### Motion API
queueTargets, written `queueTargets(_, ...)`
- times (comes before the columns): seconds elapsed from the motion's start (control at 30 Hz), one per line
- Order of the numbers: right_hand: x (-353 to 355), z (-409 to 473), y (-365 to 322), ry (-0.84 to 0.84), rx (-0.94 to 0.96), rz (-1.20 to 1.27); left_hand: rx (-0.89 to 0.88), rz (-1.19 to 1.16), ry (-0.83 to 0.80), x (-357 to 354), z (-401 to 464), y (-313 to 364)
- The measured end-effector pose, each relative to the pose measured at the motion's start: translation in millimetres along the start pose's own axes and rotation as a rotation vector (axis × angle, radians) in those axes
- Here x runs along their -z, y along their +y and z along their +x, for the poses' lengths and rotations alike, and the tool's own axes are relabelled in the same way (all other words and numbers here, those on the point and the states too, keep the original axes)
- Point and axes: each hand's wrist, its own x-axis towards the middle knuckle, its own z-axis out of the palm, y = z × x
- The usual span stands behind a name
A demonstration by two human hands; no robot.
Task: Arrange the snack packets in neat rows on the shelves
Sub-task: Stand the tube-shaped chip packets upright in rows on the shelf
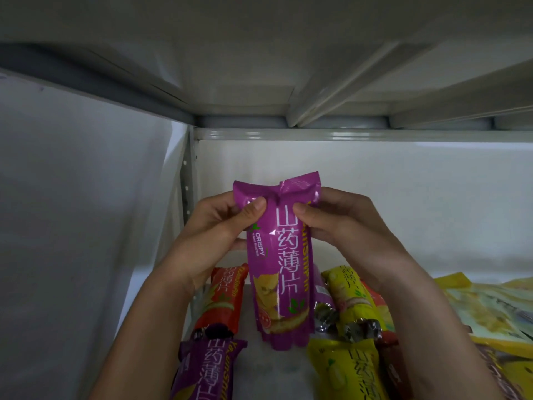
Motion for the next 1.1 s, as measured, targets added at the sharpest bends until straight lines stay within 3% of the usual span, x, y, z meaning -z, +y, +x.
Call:
queueTargets(0.37,-1.0,1.0,2.5,0.077,0.096,0.012,0.002,-0.006,-0.05,-10.0,-0.7,4.0)
queueTargets(0.93,-8.4,-1.2,1.3,0.076,-0.015,0.097,-0.032,0.017,0.003,-7.3,-0.4,1.5)
queueTargets(1.1,-11.2,-1.2,4.1,0.099,-0.006,0.077,0.054,0.021,-0.049,-0.5,-0.6,0.4)
